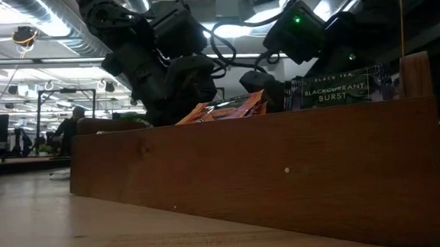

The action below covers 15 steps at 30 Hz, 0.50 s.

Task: Pick & Place Tea
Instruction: Put the brown tea bag into the left section of the wooden organizer

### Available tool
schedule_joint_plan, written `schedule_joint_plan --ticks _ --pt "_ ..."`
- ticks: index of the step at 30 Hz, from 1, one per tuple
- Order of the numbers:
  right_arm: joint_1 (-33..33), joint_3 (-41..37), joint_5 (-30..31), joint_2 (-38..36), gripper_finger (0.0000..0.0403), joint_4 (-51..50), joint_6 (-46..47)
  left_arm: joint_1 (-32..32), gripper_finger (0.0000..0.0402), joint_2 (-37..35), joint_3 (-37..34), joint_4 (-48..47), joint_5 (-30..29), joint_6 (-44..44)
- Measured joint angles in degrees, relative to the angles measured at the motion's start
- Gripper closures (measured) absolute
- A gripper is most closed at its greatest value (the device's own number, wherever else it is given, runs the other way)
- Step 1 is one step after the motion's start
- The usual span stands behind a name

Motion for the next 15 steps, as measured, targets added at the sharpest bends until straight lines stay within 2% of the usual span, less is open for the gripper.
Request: schedule_joint_plan --ticks 7,15 --pt "0.00 1.19 0.00 0.13 0.0384 0.00 0.35 0.00 0.0291 0.01 0.00 0.00 0.00 -1.42" --pt "-0.02 1.50 0.04 0.17 0.0398 0.20 0.43 0.00 0.0369 0.00 0.00 0.00 0.07 -1.80"
